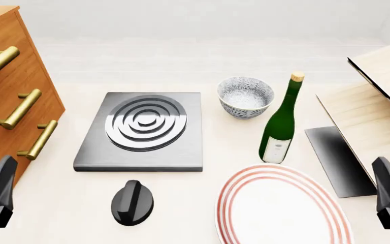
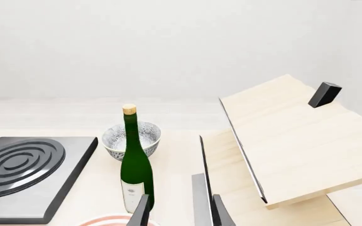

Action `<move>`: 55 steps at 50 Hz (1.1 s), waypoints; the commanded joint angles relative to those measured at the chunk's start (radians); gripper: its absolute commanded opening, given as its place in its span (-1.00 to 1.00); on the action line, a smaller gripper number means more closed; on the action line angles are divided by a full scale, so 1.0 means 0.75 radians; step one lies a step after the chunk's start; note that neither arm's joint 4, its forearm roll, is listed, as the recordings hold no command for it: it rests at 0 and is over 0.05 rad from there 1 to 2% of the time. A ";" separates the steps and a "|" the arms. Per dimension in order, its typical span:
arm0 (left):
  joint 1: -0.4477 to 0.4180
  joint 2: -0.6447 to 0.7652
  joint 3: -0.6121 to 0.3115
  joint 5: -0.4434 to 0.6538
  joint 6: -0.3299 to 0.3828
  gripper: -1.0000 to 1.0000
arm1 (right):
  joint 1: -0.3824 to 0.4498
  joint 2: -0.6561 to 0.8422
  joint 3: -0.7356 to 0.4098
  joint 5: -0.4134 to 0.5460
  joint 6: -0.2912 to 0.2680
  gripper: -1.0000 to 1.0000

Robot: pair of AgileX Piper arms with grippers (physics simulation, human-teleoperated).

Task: Turn on the stove.

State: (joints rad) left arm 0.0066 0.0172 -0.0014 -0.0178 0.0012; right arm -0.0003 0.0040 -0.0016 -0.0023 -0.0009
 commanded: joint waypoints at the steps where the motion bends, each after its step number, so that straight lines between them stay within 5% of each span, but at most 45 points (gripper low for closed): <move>1: -0.007 -0.020 -0.005 0.021 -0.005 1.00 | -0.001 0.009 -0.003 -0.006 -0.003 1.00; 15: -0.025 -0.012 -0.047 0.067 0.021 1.00 | -0.002 0.004 -0.005 0.002 0.000 1.00; 22: -0.048 0.156 -0.111 0.027 0.081 1.00 | -0.002 0.002 -0.008 0.006 0.000 1.00; 27: -0.063 0.340 -0.279 0.068 0.179 1.00 | -0.001 0.002 -0.007 0.005 -0.001 1.00; 41: -0.214 0.590 -0.516 0.193 0.221 1.00 | -0.001 -0.002 -0.015 0.016 -0.003 1.00; 55: -0.357 0.769 -0.677 0.389 0.166 1.00 | -0.002 0.000 -0.011 0.011 -0.002 1.00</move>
State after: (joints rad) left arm -0.1908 0.4978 -0.4284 0.1895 0.1370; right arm -0.0015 0.0038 -0.0102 0.0065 -0.0024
